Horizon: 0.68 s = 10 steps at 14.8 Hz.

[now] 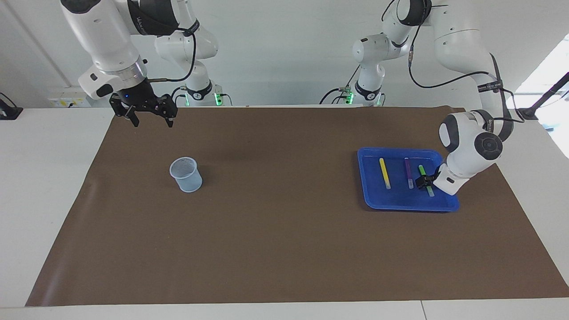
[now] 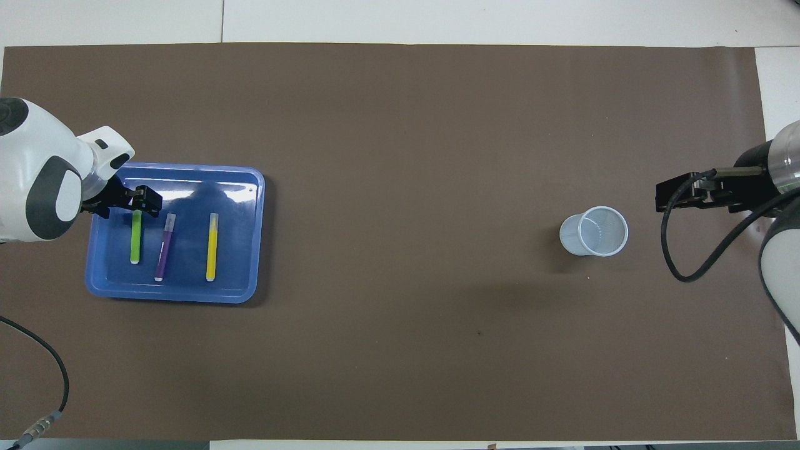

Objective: Right arm passes pens to left for tray arrangement

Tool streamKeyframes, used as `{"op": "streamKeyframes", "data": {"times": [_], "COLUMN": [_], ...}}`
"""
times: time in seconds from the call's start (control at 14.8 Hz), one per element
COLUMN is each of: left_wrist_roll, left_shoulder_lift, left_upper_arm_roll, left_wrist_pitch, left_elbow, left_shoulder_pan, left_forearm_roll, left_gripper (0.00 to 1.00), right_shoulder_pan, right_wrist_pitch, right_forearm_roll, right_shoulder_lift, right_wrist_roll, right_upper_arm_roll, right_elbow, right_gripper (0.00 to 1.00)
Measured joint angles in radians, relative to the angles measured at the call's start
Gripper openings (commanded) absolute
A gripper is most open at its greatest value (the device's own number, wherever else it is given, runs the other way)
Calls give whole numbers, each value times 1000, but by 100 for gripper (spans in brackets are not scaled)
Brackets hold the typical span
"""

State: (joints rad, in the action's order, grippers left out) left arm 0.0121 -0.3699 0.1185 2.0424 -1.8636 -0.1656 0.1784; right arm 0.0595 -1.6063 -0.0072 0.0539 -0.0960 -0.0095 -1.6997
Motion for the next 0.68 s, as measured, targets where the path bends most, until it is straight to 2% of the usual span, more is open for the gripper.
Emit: {"op": "streamKeyframes", "data": {"times": [0.14,0.27,0.41,0.68], "left_wrist_roll": [0,0,0,30], "left_shoulder_lift": [10,48,112,282], "left_upper_arm_roll": [2,7,18,25], "left_wrist_pitch": [-44,-142,-233,-389], "left_elbow": [20,60,89,131], "left_shoulder_pan": [0,3,4,4], "left_forearm_roll": [0,0,-13,-144], "left_gripper": [100,100,100,100], "right_shoulder_pan": [0,0,2,4], "right_wrist_pitch": [0,0,0,0], "right_forearm_roll": [6,7,8,9], "right_shoulder_lift": [-1,-2,-2,-2], "right_wrist_roll": [-3,-5,-12,-16], "right_upper_arm_roll": [0,1,2,4], "right_elbow": [0,0,0,0], "right_gripper": [100,100,100,100]}}
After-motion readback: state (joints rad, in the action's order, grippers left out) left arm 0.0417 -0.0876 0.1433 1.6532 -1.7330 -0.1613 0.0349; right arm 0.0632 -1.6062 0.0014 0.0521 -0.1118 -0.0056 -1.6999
